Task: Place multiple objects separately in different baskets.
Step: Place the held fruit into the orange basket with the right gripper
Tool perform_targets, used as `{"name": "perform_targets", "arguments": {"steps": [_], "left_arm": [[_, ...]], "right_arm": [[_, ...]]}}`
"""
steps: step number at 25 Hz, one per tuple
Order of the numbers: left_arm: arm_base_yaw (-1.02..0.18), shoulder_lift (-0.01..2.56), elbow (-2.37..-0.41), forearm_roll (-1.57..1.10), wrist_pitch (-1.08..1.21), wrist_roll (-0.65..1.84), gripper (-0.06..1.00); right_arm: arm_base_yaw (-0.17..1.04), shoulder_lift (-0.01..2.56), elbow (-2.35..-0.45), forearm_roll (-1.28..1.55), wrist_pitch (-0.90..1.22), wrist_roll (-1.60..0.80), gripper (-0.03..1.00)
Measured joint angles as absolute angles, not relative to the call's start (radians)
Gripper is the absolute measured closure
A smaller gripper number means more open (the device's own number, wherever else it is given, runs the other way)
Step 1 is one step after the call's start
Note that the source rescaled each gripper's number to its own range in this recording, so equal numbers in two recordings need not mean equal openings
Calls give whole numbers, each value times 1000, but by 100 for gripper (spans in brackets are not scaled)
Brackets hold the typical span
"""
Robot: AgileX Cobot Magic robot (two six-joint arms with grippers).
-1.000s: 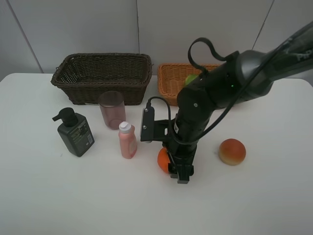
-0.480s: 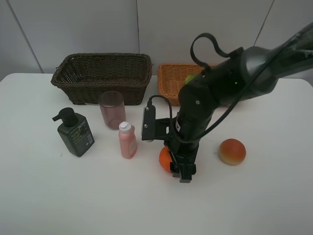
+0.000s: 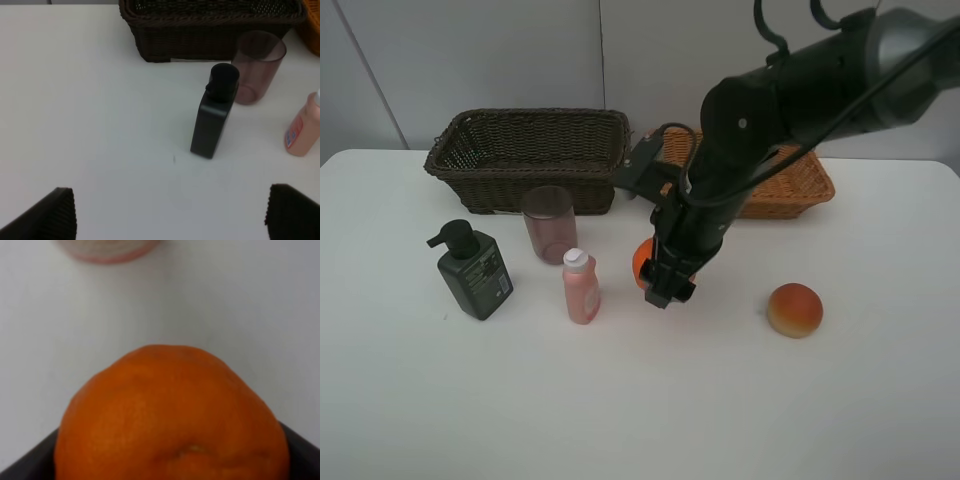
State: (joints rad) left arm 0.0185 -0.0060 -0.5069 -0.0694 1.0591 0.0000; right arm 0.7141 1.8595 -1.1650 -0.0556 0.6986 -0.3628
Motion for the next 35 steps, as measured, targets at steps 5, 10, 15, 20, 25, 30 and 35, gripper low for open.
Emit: {"name": "perform_targets", "arguments": {"steps": [5,10,15,20,25,30,35], "left_arm": [[19,-6,-507,-69,1059,0,-3],[19,-6,-507,-69,1059,0,-3],[19,-6,-507,-69,1059,0,-3],[19,-6,-507,-69,1059,0,-3],[19,-6,-507,-69,1059,0,-3],[19,-6,-507,-69,1059,0,-3],[19,-6,-507,-69,1059,0,-3]], "right_arm": [[640,1860,-1302,-107,762,-45,59],[539,1886,-1412,-194,814,202,59],[415,1926,-1459,-310,775,375,59],[313,1968,-1473,-325,677,421,59],[239,2034,-1474,-325,579,426,59],[207,2091,-1474,-334,491,426,59],[207,2100,-1474,-338,443,426,59]]}}
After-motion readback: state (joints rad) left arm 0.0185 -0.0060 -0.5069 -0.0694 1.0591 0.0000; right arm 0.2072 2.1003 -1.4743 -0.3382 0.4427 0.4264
